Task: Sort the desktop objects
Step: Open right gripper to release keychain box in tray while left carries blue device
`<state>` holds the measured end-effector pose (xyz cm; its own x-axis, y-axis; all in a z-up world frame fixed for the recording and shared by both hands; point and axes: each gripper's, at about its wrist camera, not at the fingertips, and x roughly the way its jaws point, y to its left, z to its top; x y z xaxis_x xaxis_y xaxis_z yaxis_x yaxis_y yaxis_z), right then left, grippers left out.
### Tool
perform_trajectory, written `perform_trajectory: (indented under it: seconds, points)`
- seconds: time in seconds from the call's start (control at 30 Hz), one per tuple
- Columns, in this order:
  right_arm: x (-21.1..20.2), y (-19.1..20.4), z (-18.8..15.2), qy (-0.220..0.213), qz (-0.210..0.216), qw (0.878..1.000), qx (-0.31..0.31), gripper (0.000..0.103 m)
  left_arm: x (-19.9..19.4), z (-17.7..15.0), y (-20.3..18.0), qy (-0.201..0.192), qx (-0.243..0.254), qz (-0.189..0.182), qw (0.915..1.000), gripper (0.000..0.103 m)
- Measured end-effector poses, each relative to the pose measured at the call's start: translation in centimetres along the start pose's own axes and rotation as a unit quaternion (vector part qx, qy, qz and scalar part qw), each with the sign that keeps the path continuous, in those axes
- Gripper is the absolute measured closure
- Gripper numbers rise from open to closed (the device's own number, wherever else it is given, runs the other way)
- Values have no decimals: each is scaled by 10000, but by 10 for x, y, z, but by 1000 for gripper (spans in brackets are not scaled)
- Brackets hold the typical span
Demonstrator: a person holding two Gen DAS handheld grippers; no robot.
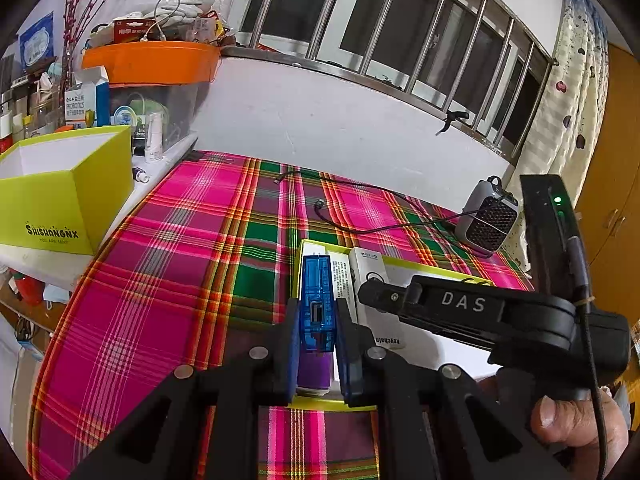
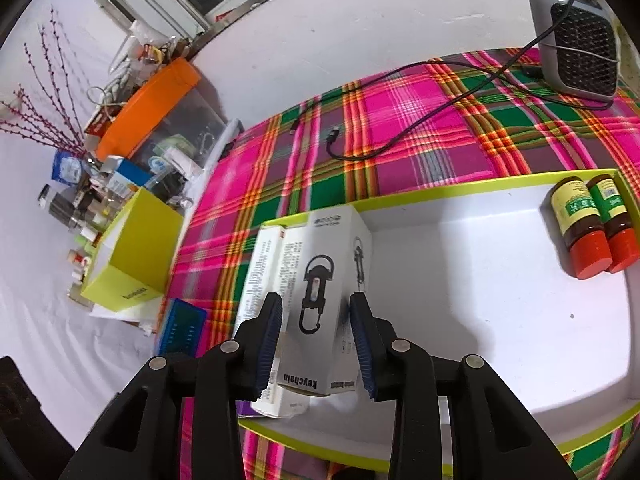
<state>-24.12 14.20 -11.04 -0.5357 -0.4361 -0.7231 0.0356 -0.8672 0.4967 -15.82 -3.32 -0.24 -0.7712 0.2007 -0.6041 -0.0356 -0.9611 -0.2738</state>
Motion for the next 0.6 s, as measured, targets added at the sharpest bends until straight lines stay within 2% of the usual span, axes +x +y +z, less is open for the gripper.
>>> perform_trajectory:
  seconds: [0.3,0.6]
  points:
    - [0,-2,1,82,95,9999,-28,67,1,0,-2,-8,50,4,10000,87]
    - [-46,-20,-7,-164,-4,9997,-182,67,-3,3,-17,60,140,-91,9998,87]
